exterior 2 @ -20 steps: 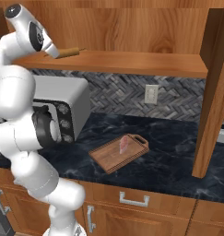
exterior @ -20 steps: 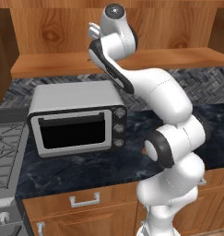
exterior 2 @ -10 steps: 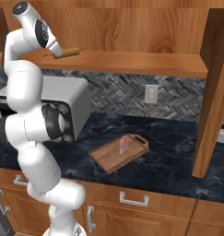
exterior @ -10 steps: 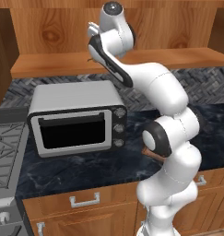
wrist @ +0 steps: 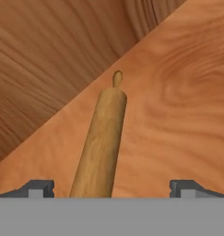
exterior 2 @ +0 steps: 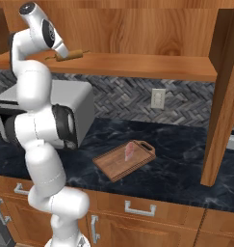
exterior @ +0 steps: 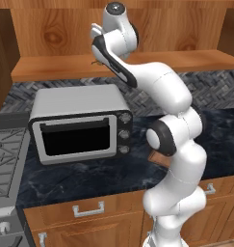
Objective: Open the cabinet, retrieve the rolling pin, and place it next to the meat on the cutting board to prepare for tenderizing.
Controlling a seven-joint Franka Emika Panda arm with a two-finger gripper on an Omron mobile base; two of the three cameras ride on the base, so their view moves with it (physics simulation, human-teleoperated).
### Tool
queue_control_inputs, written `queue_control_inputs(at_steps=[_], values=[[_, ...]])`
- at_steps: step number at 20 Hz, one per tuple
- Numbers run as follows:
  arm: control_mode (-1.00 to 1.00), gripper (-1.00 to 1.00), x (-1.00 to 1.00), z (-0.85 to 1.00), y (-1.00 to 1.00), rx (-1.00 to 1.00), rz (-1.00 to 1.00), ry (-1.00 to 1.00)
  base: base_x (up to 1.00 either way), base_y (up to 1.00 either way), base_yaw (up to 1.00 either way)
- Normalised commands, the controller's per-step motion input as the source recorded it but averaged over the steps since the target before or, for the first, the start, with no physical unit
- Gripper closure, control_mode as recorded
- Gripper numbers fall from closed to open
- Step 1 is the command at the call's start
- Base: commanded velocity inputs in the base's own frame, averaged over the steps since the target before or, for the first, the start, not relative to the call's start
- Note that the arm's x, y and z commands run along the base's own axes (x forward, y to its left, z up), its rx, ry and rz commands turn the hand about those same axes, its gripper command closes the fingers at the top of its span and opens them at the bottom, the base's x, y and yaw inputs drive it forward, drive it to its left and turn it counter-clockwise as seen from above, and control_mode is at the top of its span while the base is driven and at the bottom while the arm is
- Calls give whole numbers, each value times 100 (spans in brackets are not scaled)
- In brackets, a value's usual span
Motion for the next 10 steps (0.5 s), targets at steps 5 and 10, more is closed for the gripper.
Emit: queue_control_inputs(at_steps=[5, 10], values=[[-100, -100, 20, -9, 5, 0, 0, 0, 0, 0, 0], [-100, -100, 13, -9, 11, 0, 0, 0, 0, 0, 0]])
